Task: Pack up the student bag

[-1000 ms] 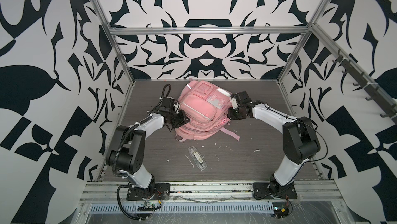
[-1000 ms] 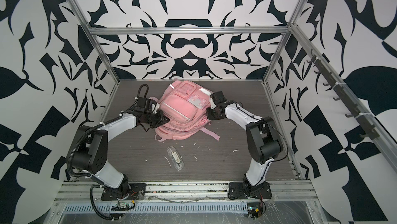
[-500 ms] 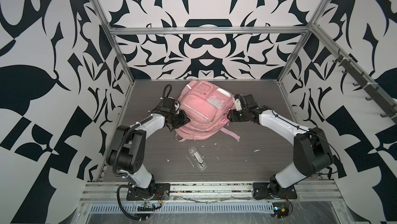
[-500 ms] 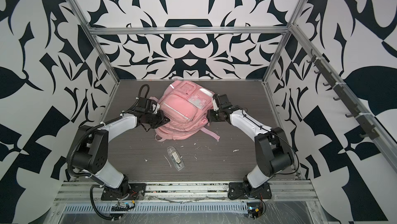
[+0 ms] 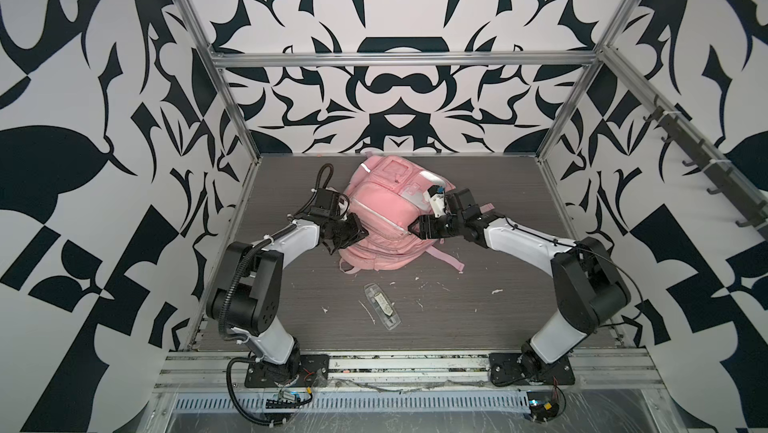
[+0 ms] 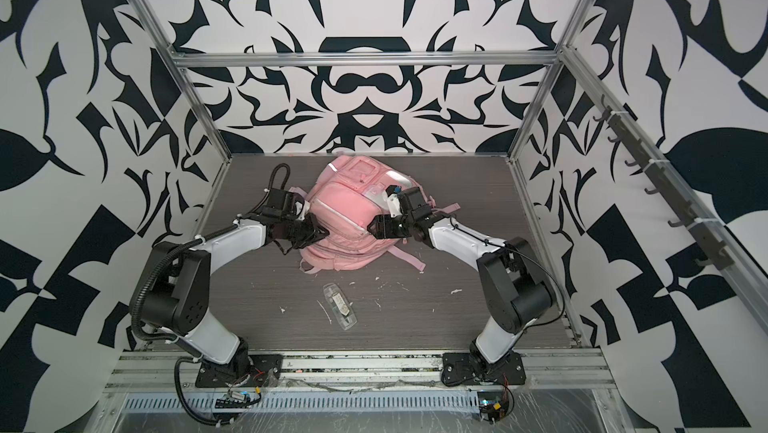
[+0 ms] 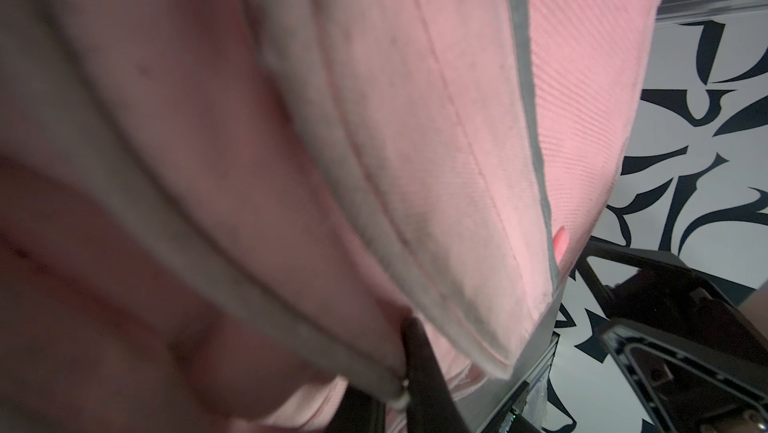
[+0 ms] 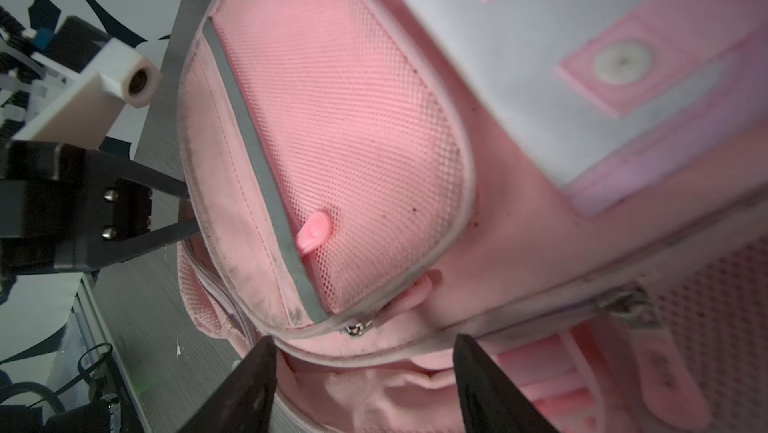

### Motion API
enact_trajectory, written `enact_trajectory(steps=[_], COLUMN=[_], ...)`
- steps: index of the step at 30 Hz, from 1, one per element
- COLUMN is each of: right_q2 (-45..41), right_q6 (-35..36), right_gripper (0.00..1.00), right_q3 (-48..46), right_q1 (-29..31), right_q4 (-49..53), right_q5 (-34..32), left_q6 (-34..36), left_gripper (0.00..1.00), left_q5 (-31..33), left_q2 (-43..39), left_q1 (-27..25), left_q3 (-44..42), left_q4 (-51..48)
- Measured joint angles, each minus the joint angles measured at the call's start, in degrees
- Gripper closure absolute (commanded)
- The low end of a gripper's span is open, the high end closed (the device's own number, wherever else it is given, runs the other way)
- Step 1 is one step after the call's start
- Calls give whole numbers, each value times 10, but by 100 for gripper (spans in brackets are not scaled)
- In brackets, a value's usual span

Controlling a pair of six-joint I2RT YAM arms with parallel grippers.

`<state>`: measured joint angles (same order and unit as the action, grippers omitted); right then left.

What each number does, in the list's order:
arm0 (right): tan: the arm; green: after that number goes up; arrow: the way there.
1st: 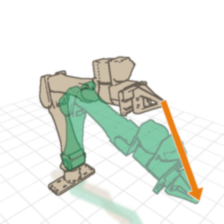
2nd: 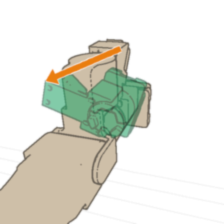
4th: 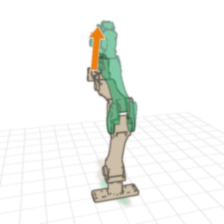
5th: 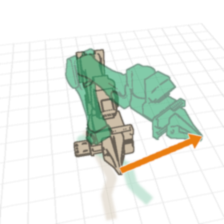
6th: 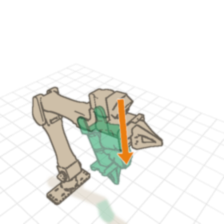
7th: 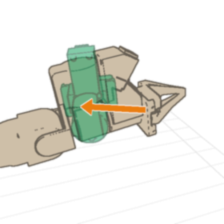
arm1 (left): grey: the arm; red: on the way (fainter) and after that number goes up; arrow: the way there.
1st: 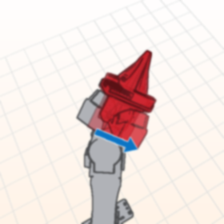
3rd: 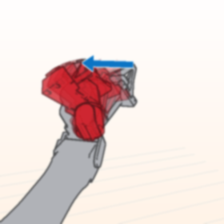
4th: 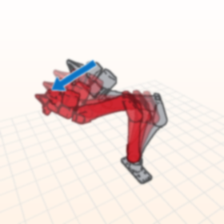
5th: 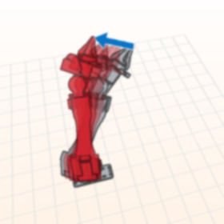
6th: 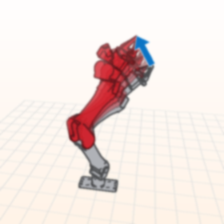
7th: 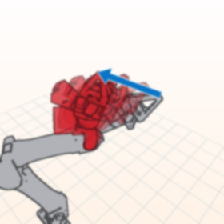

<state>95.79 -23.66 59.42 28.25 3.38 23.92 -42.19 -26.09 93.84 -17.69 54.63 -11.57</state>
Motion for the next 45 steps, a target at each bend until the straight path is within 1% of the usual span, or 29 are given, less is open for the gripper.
enact_trajectory(steps=[13,19,26,33,37,41,45], right_q2=[32,69,73,33,-8,-53,-82], right_q6=[-2,-2,-2,-1,6,12,18], right_gripper=[29,29,29,29,29,29,35], right_q3=[33,63,59,12,-12,-35,-43], right_q1=[0,0,0,21,38,49,53], right_q4=[-15,-14,-19,-15,12,30,33], right_q5=[2,5,11,9,1,10,12], left_q6=[0,-1,-4,-5,-5,-5,-7], left_gripper=[88,88,88,88,88,88,88], left_q5=[2,2,2,5,7,7,8], left_q2=[0,0,0,0,0,0,4], left_q1=[-1,-1,-2,-4,-5,-5,-7], left_q3=[0,0,0,0,0,0,0], left_q4=[0,0,-1,-1,-1,-1,0])
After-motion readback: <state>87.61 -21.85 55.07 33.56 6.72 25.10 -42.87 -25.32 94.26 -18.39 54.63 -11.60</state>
